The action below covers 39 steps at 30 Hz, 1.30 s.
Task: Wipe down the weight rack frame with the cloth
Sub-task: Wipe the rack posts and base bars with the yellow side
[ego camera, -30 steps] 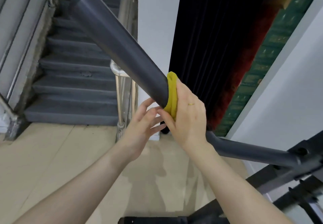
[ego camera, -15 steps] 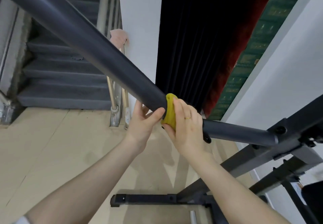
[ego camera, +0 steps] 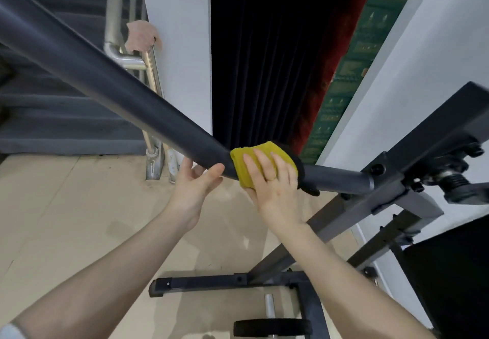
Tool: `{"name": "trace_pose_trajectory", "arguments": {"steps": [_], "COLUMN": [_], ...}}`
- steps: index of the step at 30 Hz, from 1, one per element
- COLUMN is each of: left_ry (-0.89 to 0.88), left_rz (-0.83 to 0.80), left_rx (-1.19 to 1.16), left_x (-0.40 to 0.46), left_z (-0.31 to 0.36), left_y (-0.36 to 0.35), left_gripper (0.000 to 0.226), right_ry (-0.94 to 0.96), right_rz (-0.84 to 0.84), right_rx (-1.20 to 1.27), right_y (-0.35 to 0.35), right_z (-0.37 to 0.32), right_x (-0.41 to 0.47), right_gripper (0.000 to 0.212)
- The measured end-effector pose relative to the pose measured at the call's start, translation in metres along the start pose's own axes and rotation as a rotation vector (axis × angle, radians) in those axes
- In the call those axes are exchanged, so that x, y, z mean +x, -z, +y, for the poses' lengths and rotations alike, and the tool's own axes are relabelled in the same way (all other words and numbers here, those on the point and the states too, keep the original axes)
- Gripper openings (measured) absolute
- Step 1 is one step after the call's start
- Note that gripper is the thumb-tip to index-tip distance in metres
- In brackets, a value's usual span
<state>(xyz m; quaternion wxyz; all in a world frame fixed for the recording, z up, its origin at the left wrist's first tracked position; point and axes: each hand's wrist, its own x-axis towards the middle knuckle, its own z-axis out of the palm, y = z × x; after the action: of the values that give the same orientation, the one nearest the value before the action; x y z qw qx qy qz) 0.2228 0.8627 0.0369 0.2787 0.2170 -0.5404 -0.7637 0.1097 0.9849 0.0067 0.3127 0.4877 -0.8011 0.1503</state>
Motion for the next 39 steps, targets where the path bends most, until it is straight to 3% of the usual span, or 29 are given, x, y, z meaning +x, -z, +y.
{"name": "trace_pose_trajectory", "arguments": {"steps": [3,7,11,17,20,24,27,29,32,35,39], "left_ry": [-0.002,-0.009,-0.009,0.010,0.027,-0.078,-0.232,-0.298,-0.301,-0.281,-0.264], "left_rz": [0.006,-0.018,-0.046,-0.124,-0.132,-0.029,0.005,-0.010,-0.074,-0.144,-0.181], "left_rx": [-0.023,-0.014,-0.018,-0.067,-0.109,-0.140,-0.164,-0.184,-0.195,-0.157,-0.173], "left_x": [-0.001,0.001,0.003,0.004,-0.001,0.001,0.006,0.011,0.015,0.019,0.028], "left_z": [-0.001,-0.003,-0.006,-0.002,0.002,0.030,0.069,0.092,0.113,0.126,0.153], "left_y": [0.001,0.001,0.004,0.007,0.012,0.035,0.057,0.070,0.087,0.106,0.154], "left_gripper": [0.039,0.038,0.041,0.056,0.040,0.016,0.018,0.023,0.032,0.041,0.057], "right_ry": [0.132,-0.242,-0.374,-0.035,0.049,0.155,0.090,0.116,0.149,0.161,0.195], "right_rz": [-0.077,-0.158,-0.161,-0.063,-0.009,-0.019,0.055,0.178,0.413,0.581,0.748], "right_rx": [-0.039,-0.043,-0.001,0.103,0.141,0.069,0.089,0.101,0.085,0.064,0.061], "right_y": [0.007,0.022,0.018,0.006,0.003,-0.002,-0.011,-0.011,0.000,0.020,0.040], "right_z": [0.048,0.126,0.097,-0.030,-0.035,-0.010,-0.041,-0.071,-0.114,-0.154,-0.205], "right_x": [-0.017,-0.064,-0.055,0.003,0.005,0.003,0.024,0.049,0.089,0.127,0.181], "right_gripper": [0.054,0.062,0.065,0.061,0.068,0.104,0.126,0.114,0.071,0.043,0.032]}}
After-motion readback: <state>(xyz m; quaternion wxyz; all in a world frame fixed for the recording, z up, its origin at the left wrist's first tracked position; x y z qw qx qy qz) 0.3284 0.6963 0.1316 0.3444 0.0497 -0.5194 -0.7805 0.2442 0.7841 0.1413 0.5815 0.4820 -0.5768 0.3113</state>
